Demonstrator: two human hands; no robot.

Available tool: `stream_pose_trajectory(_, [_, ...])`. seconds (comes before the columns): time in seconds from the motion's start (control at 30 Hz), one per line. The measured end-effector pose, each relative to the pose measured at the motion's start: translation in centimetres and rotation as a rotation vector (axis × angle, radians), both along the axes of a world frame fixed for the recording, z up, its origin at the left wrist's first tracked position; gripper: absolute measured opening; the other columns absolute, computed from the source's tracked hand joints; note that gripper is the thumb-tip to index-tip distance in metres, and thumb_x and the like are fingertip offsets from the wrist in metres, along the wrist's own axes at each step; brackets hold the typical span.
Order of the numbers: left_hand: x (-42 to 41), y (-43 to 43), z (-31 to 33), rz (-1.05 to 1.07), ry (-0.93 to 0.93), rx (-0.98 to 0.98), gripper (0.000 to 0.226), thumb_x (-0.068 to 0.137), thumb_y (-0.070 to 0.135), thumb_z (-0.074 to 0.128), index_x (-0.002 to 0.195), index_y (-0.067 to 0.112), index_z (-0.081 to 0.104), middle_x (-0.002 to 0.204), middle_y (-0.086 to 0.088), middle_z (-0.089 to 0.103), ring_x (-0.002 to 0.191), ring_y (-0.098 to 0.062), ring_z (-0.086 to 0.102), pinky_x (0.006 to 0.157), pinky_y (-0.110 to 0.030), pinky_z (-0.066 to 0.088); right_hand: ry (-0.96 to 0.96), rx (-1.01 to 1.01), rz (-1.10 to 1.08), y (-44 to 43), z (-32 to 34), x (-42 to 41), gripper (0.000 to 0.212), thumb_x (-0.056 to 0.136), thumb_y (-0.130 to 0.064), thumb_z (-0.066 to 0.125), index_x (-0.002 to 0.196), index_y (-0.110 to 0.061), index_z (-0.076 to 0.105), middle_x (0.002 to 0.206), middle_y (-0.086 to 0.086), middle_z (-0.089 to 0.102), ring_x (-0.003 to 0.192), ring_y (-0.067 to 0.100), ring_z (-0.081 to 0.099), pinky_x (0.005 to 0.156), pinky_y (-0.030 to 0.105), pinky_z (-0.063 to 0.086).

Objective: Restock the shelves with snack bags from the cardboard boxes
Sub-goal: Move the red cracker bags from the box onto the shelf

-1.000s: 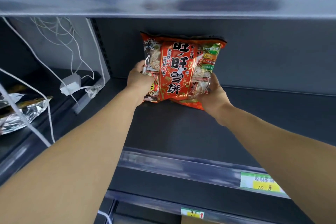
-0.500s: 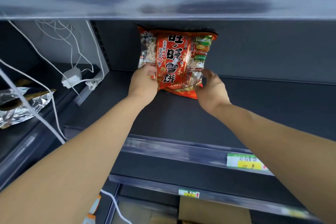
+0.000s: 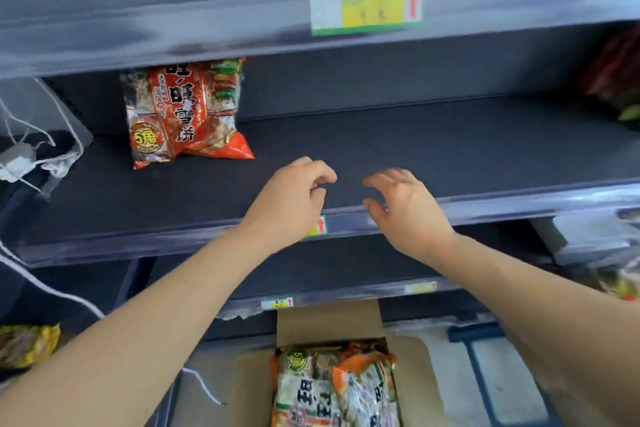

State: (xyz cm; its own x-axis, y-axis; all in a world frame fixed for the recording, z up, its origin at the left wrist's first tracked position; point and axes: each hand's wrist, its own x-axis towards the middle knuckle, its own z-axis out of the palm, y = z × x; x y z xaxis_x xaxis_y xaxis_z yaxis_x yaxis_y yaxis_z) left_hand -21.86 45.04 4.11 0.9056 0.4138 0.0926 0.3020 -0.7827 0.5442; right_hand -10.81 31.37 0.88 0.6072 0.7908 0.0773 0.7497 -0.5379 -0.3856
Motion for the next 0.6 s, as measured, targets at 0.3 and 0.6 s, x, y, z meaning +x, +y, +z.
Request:
stream_pose_trajectory(0.3, [14.1,-27.6,-0.2,-0.373,0.099,-0.08,0.029,0.095,0.006,0.046,0.119,0.013,0.061,0.12,-0.004,0.059,0.108,-0.02,0.055,0.089,-0.024,0.039,-0.02,-0.151,-0.372,-30.4,0.7,10.8,0.035,0.092,-0.017,0.054,0.124,-0.006,0.058,0.124,0.014,0.06,0.12,0.033,0.049,0.102,0.04,0.039])
stream_pose_trajectory(0.6, [24.5,-47.6,-5.4,-0.524,0.342,-0.192,0.03,0.093,0.011,0.049,0.122,0.014,0.059,0.125,-0.004,0.06,0.113,-0.02,0.055,0.087,-0.024,0.042,0.146,-0.339,-0.675,-51.3,-2.3,17.7,0.036,0.093,-0.021,0.052,0.125,-0.005,0.055,0.127,0.015,0.056,0.12,0.033,0.05,0.098,0.04,0.044])
